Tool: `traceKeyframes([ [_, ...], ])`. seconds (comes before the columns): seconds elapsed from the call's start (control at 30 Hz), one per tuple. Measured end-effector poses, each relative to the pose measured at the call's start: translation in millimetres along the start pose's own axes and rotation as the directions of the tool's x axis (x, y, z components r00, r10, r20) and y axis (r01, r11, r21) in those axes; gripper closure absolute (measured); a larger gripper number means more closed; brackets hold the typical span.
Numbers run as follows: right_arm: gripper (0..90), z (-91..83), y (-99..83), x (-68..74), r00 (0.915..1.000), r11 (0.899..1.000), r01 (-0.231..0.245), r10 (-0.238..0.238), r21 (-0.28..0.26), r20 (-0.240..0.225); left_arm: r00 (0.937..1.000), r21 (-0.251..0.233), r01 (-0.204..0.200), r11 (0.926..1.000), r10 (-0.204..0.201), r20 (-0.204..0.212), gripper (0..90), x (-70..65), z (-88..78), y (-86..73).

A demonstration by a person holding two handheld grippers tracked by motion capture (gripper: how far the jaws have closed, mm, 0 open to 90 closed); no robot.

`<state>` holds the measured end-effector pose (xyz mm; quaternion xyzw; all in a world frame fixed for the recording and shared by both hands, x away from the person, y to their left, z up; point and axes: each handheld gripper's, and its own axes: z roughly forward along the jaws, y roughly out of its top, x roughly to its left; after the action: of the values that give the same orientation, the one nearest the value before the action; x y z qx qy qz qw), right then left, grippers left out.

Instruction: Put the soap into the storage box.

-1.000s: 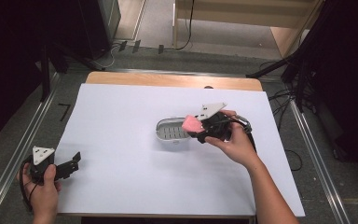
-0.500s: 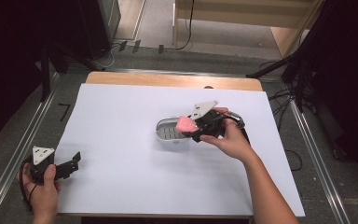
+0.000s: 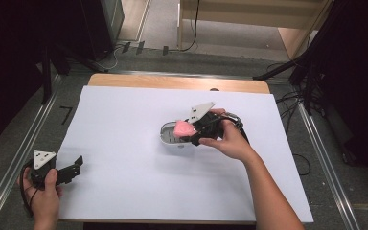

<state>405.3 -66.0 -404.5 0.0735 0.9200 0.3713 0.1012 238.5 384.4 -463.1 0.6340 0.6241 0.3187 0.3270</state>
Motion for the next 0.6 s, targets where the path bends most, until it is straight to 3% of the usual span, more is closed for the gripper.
traceKeyframes([
  [0.27, 38.7, 10.3, 3.5, -1.4, 0.9993, 1.000, 0.024, -0.023, 0.007, -0.029, 1.0000, 0.003, 0.000, 1.0000, 0.000, 0.000, 8.9, 0.3, -0.3, 0.0],
  [0.6, 38.9, 19.4, 4.9, -7.4, 0.9988, 1.000, 0.001, -0.001, -0.009, -0.050, 1.0000, 0.002, 0.003, 1.0000, -0.003, 0.004, 8.9, 0.8, -0.1, 0.0],
])
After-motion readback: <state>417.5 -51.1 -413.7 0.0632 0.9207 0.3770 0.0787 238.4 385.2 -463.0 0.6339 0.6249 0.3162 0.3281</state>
